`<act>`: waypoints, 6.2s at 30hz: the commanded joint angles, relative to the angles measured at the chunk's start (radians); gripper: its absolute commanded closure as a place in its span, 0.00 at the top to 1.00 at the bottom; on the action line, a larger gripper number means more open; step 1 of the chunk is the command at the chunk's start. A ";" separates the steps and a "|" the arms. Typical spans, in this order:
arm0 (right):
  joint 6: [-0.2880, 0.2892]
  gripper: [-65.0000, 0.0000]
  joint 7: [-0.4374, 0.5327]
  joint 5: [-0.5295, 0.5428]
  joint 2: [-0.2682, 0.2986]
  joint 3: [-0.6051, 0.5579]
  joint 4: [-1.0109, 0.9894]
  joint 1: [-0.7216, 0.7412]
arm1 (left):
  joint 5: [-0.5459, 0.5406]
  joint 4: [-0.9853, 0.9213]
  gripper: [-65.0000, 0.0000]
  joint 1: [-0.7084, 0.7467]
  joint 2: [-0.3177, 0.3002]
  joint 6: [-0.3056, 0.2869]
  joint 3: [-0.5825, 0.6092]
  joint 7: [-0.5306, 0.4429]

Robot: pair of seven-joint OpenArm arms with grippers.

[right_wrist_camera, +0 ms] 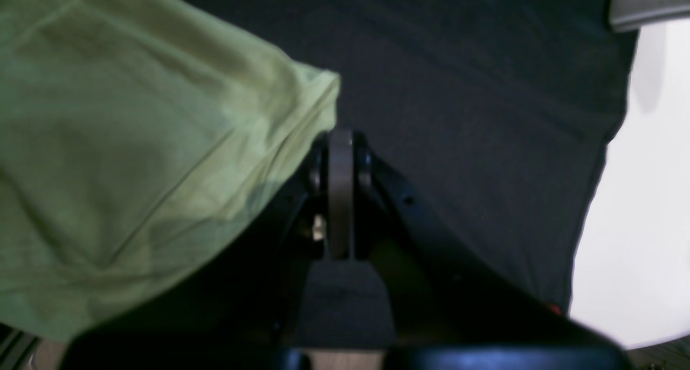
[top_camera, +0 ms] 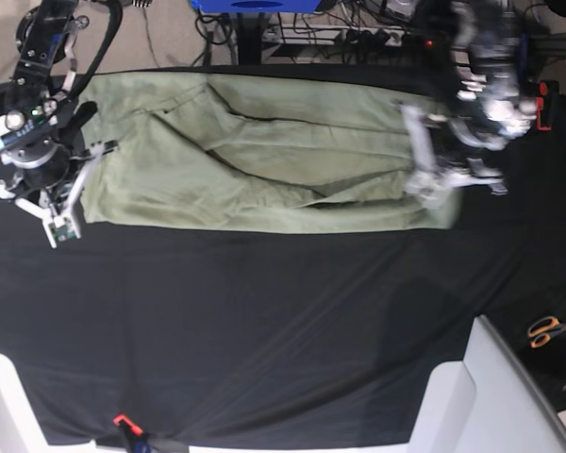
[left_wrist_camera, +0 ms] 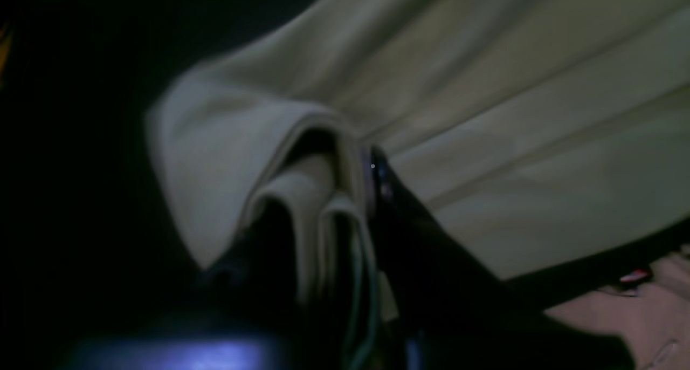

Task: Fold the T-shirt properly
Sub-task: 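Grasp the shirt's end with the left gripper and fold it inward, then grasp the folded fabric with the right gripper and tuck it inward, then press the bunched fabric with the right gripper and lift away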

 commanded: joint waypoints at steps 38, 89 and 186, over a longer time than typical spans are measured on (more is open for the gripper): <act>0.002 0.00 0.012 -0.001 0.004 0.003 0.015 -0.002 | -0.040 -0.197 0.39 -0.089 0.170 0.277 0.415 -0.010; -0.004 0.67 -0.088 0.487 -0.002 -0.537 -0.388 0.201 | -0.472 -0.062 0.00 0.244 -0.143 0.276 -0.428 0.003; -0.629 0.65 0.235 0.315 0.182 -1.046 -0.276 -0.083 | -0.472 -0.152 0.00 0.191 -0.195 0.276 -0.253 0.003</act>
